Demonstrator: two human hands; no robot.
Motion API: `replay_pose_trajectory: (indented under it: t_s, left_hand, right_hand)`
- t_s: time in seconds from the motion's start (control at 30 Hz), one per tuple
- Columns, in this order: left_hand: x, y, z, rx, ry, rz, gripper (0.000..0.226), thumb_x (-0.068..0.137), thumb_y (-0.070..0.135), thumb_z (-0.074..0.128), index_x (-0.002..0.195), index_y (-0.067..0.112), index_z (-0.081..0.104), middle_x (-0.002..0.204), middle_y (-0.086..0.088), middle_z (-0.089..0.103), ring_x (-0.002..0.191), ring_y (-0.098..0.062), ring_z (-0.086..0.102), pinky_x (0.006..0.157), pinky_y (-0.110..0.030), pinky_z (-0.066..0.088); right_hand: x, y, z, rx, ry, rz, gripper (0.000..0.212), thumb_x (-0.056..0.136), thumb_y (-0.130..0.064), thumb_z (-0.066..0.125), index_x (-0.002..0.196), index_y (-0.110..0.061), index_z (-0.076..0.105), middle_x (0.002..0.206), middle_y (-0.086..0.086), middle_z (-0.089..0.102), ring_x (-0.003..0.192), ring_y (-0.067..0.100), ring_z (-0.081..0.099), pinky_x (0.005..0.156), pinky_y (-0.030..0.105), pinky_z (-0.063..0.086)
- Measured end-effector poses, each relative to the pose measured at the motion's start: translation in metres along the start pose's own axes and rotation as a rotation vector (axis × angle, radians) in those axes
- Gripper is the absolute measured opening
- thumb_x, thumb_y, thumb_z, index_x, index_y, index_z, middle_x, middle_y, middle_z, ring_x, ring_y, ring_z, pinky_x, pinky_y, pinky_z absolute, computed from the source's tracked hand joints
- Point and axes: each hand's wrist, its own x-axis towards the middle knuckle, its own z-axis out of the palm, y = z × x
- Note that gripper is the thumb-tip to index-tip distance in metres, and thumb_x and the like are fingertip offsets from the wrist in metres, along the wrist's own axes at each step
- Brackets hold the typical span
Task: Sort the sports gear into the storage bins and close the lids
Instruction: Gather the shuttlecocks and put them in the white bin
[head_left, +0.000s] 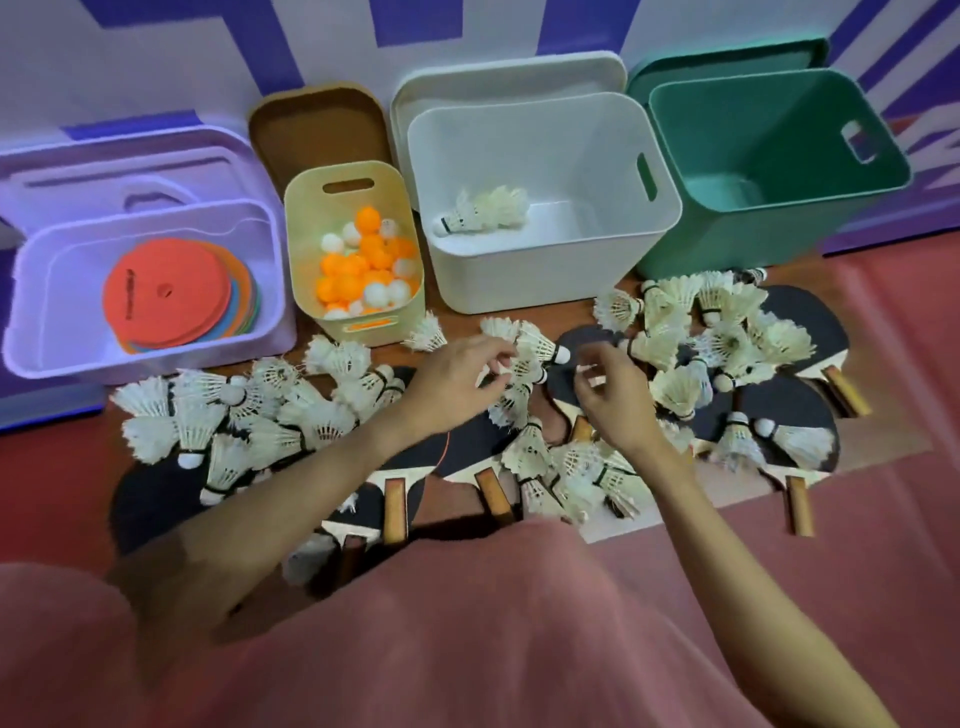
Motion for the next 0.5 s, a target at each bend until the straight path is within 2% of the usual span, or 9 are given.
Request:
replay_pose_trajectory:
  t_s: [0.07,0.13,0.23,0.33,0.43,0.5]
  left_hand:
    - [-0.023,-0.008,0.014,0.076,-0.169,0.03,0.034,0.087,0.015,0.064,0.121,0.011,0.061,0.112,-0.004,0.065,0.101,-0.019,0.06,0.088,-0.038,0.049]
    - [-0.037,-0.014,0.027,0.162,-0.341,0.07,0.045,0.089,0.015,0.063,0.133,0.012,0.053,0.131,-0.006,0.056,0.121,-0.021,0.05,0.102,-0.036,0.04]
    - [-0.046,-0.022,0.047,0.258,-0.444,0.192,0.063,0.087,0.01,0.064,0.144,0.011,0.039,0.146,-0.007,0.042,0.136,-0.022,0.035,0.112,-0.031,0.026]
    - [-0.043,-0.028,0.066,0.378,-0.47,0.316,0.078,0.076,-0.002,0.067,0.146,0.008,0.034,0.149,-0.009,0.038,0.137,-0.025,0.034,0.111,-0.035,0.029]
    - [-0.035,-0.03,0.078,0.472,-0.487,0.394,0.085,0.066,-0.012,0.066,0.143,0.007,0.038,0.147,-0.011,0.041,0.133,-0.028,0.039,0.107,-0.039,0.034]
    - [-0.029,-0.031,0.082,0.514,-0.517,0.433,0.085,0.065,-0.015,0.062,0.143,0.009,0.038,0.145,-0.01,0.043,0.13,-0.029,0.041,0.103,-0.041,0.038]
  right_hand:
    - [-0.027,0.012,0.009,-0.026,-0.032,0.082,0.028,0.086,-0.002,0.056,0.114,-0.001,0.058,0.108,0.015,0.062,0.096,0.028,0.061,0.08,0.039,0.051]
    - [-0.052,0.02,0.015,-0.055,-0.051,0.137,0.026,0.086,-0.004,0.058,0.112,-0.002,0.058,0.107,0.014,0.062,0.093,0.028,0.061,0.077,0.036,0.05]
    - [-0.081,0.023,0.021,-0.075,-0.101,0.176,0.026,0.082,-0.008,0.066,0.106,-0.005,0.059,0.099,0.005,0.059,0.086,0.022,0.059,0.074,0.032,0.048]
    - [-0.102,0.02,0.032,-0.119,-0.254,0.103,0.031,0.078,-0.012,0.072,0.107,-0.009,0.061,0.101,0.003,0.055,0.088,0.021,0.057,0.073,0.023,0.04]
    - [-0.116,0.02,0.044,-0.296,-0.364,0.03,0.039,0.075,-0.007,0.07,0.114,-0.008,0.062,0.104,0.008,0.053,0.097,0.026,0.054,0.078,0.031,0.044]
    - [-0.119,0.019,0.05,-0.447,-0.369,-0.026,0.033,0.077,-0.006,0.066,0.11,-0.005,0.062,0.104,0.01,0.054,0.098,0.029,0.052,0.079,0.034,0.043]
